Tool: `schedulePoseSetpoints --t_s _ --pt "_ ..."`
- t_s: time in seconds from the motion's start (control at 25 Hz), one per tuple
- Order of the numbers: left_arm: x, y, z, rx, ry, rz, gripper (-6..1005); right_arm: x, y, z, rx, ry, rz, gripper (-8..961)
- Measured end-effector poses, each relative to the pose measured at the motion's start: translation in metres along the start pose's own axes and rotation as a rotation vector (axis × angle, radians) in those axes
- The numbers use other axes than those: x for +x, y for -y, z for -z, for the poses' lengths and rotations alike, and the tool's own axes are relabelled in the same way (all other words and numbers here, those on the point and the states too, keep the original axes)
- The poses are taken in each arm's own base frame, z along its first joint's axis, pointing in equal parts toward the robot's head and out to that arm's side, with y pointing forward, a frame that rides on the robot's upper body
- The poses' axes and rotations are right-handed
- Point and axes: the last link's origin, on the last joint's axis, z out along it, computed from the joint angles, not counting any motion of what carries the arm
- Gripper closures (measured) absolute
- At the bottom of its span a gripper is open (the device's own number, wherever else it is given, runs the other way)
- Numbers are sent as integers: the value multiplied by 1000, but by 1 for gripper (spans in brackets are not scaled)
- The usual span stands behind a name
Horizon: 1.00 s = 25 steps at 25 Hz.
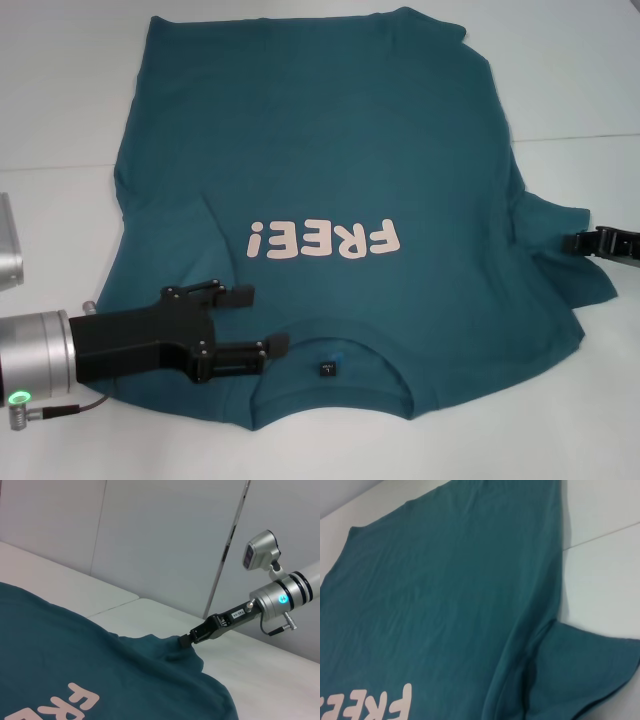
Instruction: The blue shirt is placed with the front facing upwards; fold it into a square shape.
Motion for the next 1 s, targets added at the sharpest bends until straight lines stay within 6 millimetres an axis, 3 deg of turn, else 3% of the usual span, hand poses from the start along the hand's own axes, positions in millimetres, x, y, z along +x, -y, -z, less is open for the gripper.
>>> schedulePoseSetpoints --t_s 0.4,1.0 --pt "1 0 0 1 -6 1 130 -4 8 8 17 9 6 944" --pt "-1 0 0 9 -24 35 129 -16 23 30 44 41 18 950"
